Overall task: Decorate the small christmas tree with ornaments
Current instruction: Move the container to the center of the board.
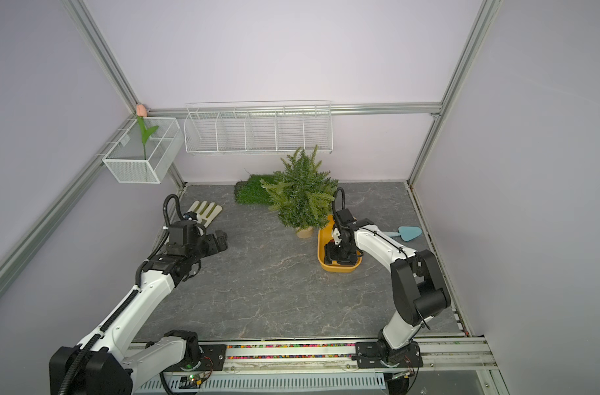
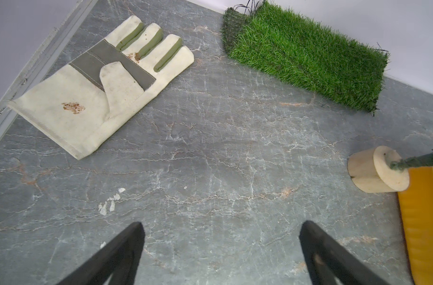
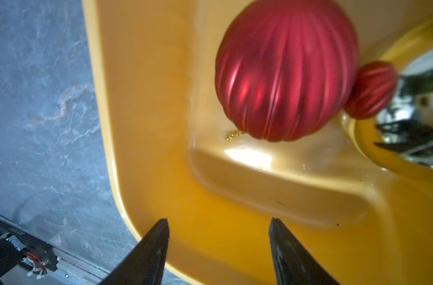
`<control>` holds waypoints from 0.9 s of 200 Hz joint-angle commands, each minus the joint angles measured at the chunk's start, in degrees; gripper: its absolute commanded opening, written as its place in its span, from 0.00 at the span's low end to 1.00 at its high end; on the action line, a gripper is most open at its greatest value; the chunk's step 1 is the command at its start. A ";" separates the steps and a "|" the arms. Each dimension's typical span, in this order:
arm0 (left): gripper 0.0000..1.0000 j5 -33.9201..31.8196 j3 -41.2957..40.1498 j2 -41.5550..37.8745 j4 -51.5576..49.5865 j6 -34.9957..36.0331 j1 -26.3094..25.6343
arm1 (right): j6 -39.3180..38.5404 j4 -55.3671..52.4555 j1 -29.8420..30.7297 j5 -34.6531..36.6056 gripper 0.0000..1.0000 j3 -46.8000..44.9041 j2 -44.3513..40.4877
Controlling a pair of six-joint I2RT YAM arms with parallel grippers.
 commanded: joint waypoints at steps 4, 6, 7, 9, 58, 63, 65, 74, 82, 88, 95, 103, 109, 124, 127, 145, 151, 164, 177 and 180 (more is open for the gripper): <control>0.99 1.26 1.29 -2.28 -2.79 -1.95 -0.67 | 6.60 -0.75 3.90 -0.78 0.67 -4.65 -4.59; 0.99 1.25 1.23 -2.42 -2.82 -1.94 -0.75 | 7.15 -0.80 4.48 -0.59 0.67 -5.24 -5.27; 0.99 1.30 1.21 -2.47 -2.83 -1.99 -0.76 | 7.15 -0.80 4.48 -0.59 0.67 -5.24 -5.27; 0.99 1.39 1.15 -2.62 -2.83 -2.08 -0.83 | 7.49 -0.70 4.82 -0.50 0.67 -5.68 -5.67; 0.99 4.13 0.27 -5.41 -5.72 -3.37 -1.29 | 17.41 2.33 13.50 0.56 0.65 -14.94 -14.58; 0.99 4.31 0.31 -5.79 -6.18 -3.42 -1.23 | 18.44 2.74 14.52 0.61 0.64 -15.52 -15.31; 0.99 4.34 0.31 -6.02 -6.35 -3.43 -1.28 | 18.77 2.98 15.02 0.57 0.64 -15.79 -15.60; 0.99 4.66 0.09 -6.82 -7.14 -3.51 -1.38 | 20.32 3.90 16.88 0.28 0.64 -16.60 -16.33; 0.99 4.93 -0.12 -7.72 -7.63 -3.69 -1.38 | 21.40 5.06 18.53 -0.18 0.64 -17.15 -16.57; 0.99 5.29 -0.42 -8.36 -7.90 -3.91 -1.39 | 21.98 6.12 19.83 -0.63 0.64 -17.44 -16.37; 0.99 5.65 -0.76 -9.11 -8.14 -4.03 -1.39 | 22.77 7.43 21.35 -0.87 0.64 -17.54 -16.04; 0.99 6.11 -1.16 -9.88 -8.49 -4.22 -1.41 | 23.78 8.63 23.04 -0.75 0.64 -17.34 -15.43; 0.99 6.45 -1.39 -10.38 -8.96 -4.35 -1.47 | 24.29 9.72 24.37 -0.79 0.64 -17.01 -14.85; 0.99 7.03 -1.70 -11.49 -10.36 -4.31 -1.47 | 25.14 12.11 27.13 -0.77 0.64 -15.25 -12.57; 0.99 7.07 -1.78 -11.68 -10.62 -4.31 -1.47 | 25.30 12.48 27.64 -0.74 0.64 -14.80 -12.05; 0.99 7.20 -1.80 -12.86 -11.92 -4.39 -1.60 | 25.38 14.72 29.99 -0.90 0.64 -10.51 -8.08; 0.99 7.29 -1.71 -13.22 -12.06 -4.46 -1.60 | 25.27 15.33 30.67 -1.03 0.64 -8.91 -6.66; 0.99 7.36 -1.39 -13.88 -12.32 -4.58 -1.73 | 24.52 16.20 32.04 -1.31 0.64 -6.07 -3.68; 0.99 7.08 -1.11 -14.18 -12.41 -4.62 -1.74 | 23.14 16.24 33.34 -0.44 0.64 -3.05 -1.93; 0.99 7.02 -1.10 -14.28 -12.35 -4.58 -1.74 | 22.75 16.02 33.60 -0.12 0.64 -2.34 -1.80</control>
